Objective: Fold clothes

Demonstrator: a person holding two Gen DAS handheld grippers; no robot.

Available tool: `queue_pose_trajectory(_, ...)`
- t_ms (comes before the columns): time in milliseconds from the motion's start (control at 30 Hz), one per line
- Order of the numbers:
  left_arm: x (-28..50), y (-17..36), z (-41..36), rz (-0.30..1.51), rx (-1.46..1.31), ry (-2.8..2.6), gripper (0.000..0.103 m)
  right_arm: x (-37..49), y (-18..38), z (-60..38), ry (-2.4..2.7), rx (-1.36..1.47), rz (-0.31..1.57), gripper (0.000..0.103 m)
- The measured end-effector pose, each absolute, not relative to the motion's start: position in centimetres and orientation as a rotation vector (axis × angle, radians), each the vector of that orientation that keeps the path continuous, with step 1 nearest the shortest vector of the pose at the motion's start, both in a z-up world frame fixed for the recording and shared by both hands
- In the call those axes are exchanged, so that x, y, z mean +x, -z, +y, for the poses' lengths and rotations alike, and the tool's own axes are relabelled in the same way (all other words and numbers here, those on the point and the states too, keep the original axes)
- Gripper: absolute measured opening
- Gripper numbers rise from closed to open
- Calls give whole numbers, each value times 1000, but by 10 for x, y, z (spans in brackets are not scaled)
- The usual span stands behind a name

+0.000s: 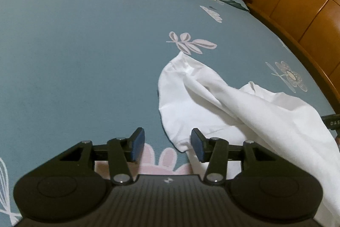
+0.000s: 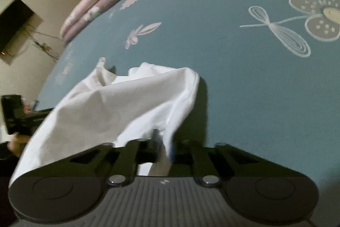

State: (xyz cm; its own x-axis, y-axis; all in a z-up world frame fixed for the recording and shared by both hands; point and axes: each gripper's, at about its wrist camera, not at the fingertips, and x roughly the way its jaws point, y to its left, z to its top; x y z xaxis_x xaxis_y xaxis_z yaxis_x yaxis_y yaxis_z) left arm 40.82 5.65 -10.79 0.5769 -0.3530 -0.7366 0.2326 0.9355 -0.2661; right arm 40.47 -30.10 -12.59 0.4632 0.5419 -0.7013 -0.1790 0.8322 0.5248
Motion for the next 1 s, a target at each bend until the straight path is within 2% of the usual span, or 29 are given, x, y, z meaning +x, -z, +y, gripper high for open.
queue_pose_trajectory(67,409,107,53,892,-142,357,50,406,120,-298,-444,351,990,2)
queue_pose_trajectory(167,409,107,49,889,-134,367,56,408,107,-300,-392,246,972,2)
queue_pose_trajectory(267,410,110,47,890,-134,369,57,416,100,-312,-393,287,982,3)
queue_pose_trajectory(333,409,112,47,889,-136,370,58,417,103,-313,-384,279,986,11)
queue_pose_trajectory(400,408,114,47,887,-136,370,58,419,113,-310,-408,299,1019,26)
queue_pose_trajectory(467,408,114,47,890,-133,366,61,417,120,-309,-423,312,1021,30)
queue_pose_trajectory(567,408,114,49,893,-129,358,66,419,124,-313,-455,375,1032,48)
queue_pose_trajectory(633,408,115,48,892,-128,352,68,422,124,-313,-467,388,1045,52)
queue_pose_trajectory(700,407,115,48,891,-127,345,70,422,123,-309,-497,358,1044,61)
queue_pose_trajectory(767,407,115,48,890,-126,339,70,419,121,-302,-522,300,1037,65)
queue_pose_trajectory(867,407,115,48,889,-125,330,71,420,117,-298,-468,311,1057,63)
queue_pose_trajectory(933,406,114,50,889,-131,323,70,416,113,-295,-475,298,1027,46)
queue_pose_trajectory(967,405,114,51,888,-135,321,70,413,111,-295,-499,313,1011,32)
queue_pose_trajectory(1000,404,114,52,889,-138,323,70,410,110,-295,-521,328,997,29)
